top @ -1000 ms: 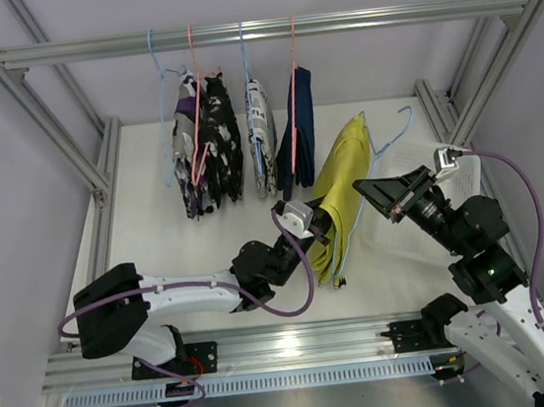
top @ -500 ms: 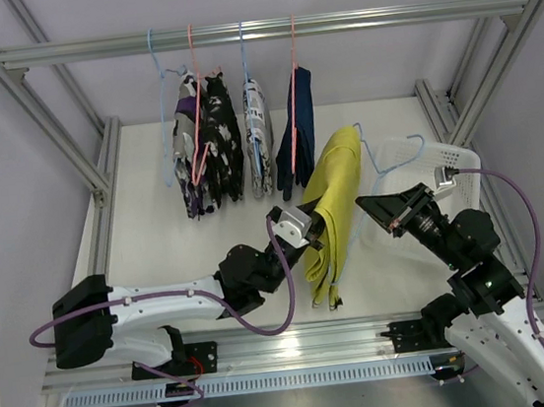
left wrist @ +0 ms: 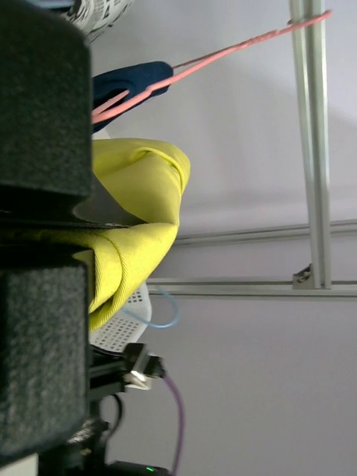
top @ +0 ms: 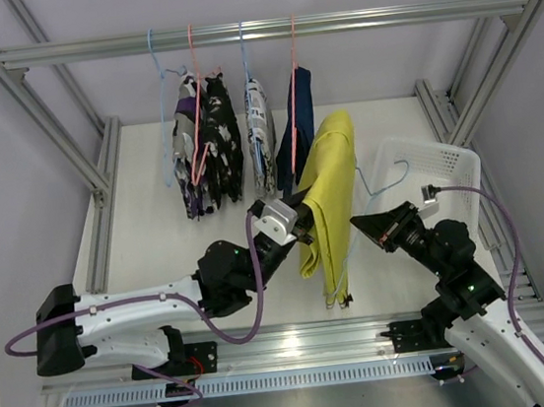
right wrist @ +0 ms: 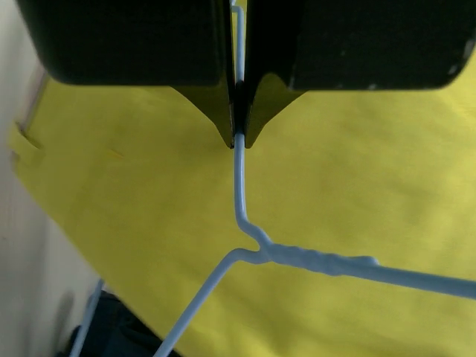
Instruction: Remove the trousers from the hanger
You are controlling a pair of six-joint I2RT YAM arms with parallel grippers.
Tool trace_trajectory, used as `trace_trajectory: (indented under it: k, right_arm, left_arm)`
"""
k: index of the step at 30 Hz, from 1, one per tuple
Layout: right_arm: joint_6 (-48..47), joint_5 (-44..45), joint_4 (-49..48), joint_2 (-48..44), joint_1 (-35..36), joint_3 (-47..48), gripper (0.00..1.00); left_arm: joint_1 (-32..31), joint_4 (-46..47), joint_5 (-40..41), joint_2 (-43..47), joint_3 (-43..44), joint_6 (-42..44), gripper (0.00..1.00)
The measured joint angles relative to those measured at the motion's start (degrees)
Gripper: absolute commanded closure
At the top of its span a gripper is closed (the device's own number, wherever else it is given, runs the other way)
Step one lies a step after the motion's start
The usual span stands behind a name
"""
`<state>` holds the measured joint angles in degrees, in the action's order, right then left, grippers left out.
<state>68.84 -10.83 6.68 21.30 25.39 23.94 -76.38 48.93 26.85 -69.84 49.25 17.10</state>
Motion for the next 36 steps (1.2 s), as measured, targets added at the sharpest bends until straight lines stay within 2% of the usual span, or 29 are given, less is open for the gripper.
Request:
trace_trajectory:
  k: [10,18,22,27,36]
  right_arm:
    - [1.3,-1.1,-6.6,0.6,0.0,-7.9,1.00]
    - [0.3,-2.1,-8.7,1.5,0.0,-9.7,1.00]
    - [-3.6,-3.2,-7.2,3.5,0.0,-9.1,1.00]
    - [-12.7,-3.6,1.9,7.4,0.0,0.2,1.00]
    - [-30.2,-3.6,15.6,18.6,0.0,26.3,1.00]
  left_arm:
    - [0.0,-5.0,1.6,4.7,6.3,3.2,0.99]
    - [0.0,-13.6,2.4,7.8,12.5,4.3,0.99]
    - [0.0,-17.9,3.2,11.3,13.5,4.4,0.99]
    - [0.0,-25.3,5.4,16.7,14.2,4.3,1.00]
    - [0.0,-36.9,8.6,26.9,11.4,2.3,0.99]
